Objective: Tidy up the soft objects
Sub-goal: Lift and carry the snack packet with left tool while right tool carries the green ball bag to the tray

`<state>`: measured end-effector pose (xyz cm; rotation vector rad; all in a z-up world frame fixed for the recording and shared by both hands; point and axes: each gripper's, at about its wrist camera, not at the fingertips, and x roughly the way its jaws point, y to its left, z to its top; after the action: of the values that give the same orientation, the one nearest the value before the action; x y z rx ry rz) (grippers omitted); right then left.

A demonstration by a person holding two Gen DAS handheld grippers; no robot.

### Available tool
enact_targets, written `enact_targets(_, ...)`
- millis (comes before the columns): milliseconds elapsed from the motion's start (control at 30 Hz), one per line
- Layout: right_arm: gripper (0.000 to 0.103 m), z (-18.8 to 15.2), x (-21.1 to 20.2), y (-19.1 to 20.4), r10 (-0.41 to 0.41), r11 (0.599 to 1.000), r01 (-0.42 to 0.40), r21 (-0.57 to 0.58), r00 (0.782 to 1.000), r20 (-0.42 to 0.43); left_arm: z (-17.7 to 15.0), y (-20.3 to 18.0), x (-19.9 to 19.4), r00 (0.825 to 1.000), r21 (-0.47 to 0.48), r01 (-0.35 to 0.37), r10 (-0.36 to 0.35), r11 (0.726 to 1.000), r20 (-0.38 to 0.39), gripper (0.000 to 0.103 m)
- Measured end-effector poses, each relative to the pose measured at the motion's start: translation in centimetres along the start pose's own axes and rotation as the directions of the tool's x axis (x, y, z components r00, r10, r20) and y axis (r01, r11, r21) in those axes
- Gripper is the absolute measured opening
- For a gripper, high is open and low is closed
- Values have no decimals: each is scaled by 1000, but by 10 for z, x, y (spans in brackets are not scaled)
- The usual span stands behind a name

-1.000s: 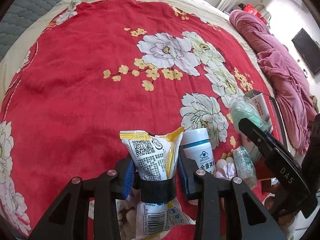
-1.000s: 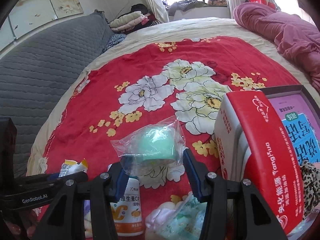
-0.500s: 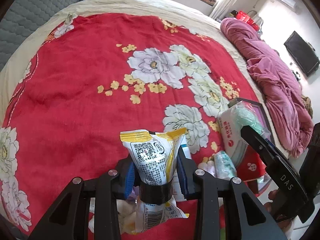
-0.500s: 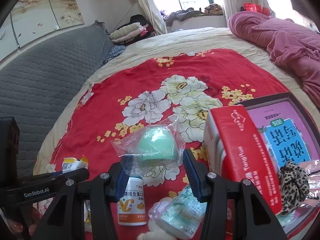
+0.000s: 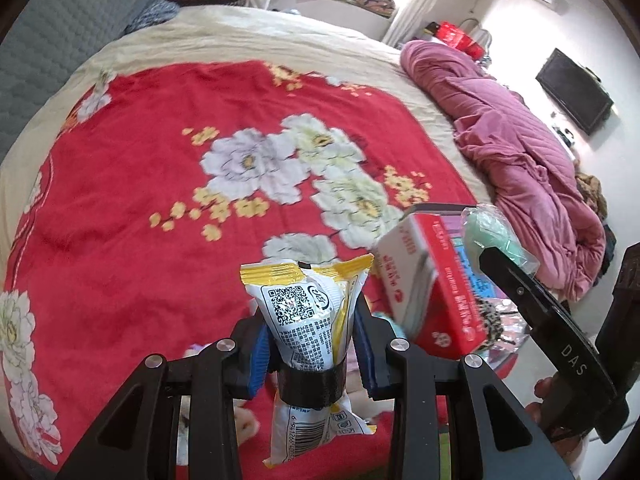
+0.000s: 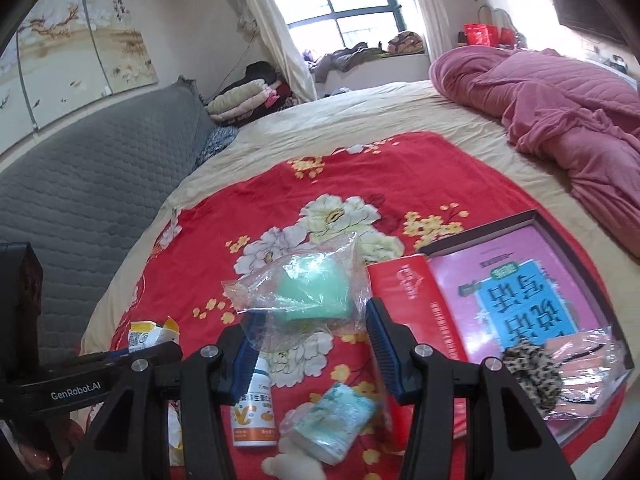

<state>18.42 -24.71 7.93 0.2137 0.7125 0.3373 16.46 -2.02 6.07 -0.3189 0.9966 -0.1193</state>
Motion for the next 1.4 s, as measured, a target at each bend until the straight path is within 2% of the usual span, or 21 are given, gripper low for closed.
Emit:
enact_targets(267, 51, 15, -36, -35, -52, 998, 50, 43, 997, 52, 6, -51, -9, 999, 76, 44, -45, 996, 8, 37)
enact_targets(367, 51, 18, -52, -54, -88, 994, 84, 65, 994, 64, 8, -72, -10, 996, 97, 86, -87, 992, 3, 37)
enact_targets(700, 51, 27, -110, -103, -193, 978, 183, 97, 975, 109, 1, -148, -16, 989, 197, 146, -147, 970, -6, 37)
enact_targets(800, 51, 28, -124, -116, -192, 976, 178, 125, 975, 113, -1, -166, -15, 986, 219, 162, -164, 962, -10, 37)
enact_targets(1167, 51, 21, -145, -163, -246, 955, 224, 193, 964, 100, -15, -208, -1, 981, 259, 192, -186, 946, -48, 37)
enact_targets(1400, 51, 21, -146, -184, -275, 948, 255, 191, 957, 89, -16, -228, 15, 980, 272, 197, -185, 942, -69, 37)
